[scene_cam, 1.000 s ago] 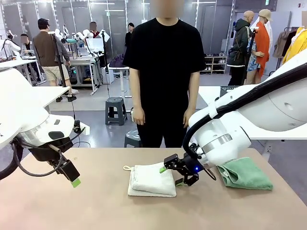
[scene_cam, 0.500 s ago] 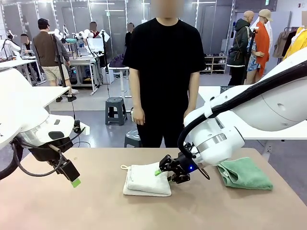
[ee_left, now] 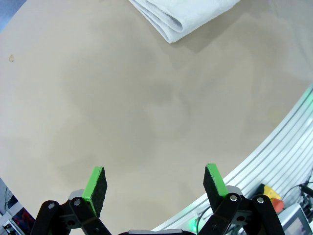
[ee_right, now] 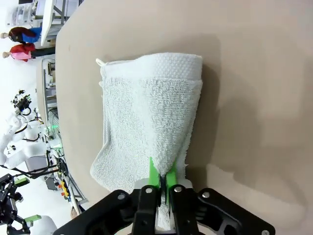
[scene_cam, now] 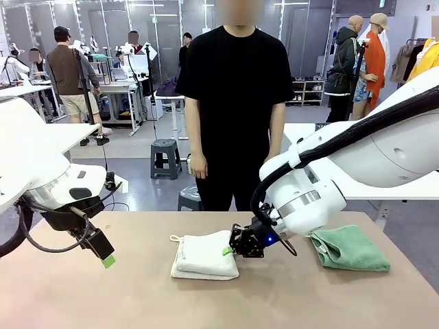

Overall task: Fold the towels and place them in the basket.
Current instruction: Stack the folded Towel with hook on the right side of the table.

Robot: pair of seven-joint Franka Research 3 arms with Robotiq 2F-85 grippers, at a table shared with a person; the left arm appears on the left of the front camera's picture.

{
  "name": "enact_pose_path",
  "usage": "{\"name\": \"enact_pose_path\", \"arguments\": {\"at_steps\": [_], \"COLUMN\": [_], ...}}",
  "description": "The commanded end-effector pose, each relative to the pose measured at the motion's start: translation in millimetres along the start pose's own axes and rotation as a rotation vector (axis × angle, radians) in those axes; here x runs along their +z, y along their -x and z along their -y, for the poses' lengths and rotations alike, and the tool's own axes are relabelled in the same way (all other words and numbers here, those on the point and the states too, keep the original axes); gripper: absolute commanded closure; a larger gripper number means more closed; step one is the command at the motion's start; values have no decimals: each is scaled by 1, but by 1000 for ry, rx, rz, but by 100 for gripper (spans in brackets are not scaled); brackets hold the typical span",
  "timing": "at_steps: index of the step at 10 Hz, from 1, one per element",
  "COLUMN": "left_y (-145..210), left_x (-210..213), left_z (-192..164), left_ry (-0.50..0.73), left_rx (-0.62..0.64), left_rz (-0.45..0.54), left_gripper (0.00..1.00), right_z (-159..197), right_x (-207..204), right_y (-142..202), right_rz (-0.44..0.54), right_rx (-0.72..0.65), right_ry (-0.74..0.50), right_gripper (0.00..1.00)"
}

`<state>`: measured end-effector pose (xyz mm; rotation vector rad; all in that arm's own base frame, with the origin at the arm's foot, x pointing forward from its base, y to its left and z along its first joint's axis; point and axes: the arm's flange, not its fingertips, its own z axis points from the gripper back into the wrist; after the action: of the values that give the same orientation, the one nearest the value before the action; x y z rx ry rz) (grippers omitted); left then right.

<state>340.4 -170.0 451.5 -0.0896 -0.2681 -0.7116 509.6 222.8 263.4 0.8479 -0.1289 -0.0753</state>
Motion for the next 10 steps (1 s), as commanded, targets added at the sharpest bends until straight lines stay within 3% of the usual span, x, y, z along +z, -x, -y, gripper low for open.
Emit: {"name": "enact_pose_path", "arguments": {"at_steps": [1,3,4,8,9,10], "left_y": [-1,-1,-1,-1,-1,-1], "left_x": [-1,-1,-1,-1,-1,-1], "left_z": [1,1,1,1,1,1], "left_ry": [-12,-12,-12,-12,-12,-12], "left_rx": [1,1,1,1,1,1], "left_rz": [0,0,0,0,0,0], "left_gripper": [0,0,0,0,0,0], "right_z": [-7,-16,-5,-5,-6,-26], "right_x": [-1,4,-1,-1,1,35], "right_y": [11,20,4,4,8,4], "right_rz": [37,37,5,5,8,34], "right_rx": [10,-18,12,12,4,96], "right_ry": [5,110,10,10,26,67], "right_gripper": [100,100,100,100,95,95]}}
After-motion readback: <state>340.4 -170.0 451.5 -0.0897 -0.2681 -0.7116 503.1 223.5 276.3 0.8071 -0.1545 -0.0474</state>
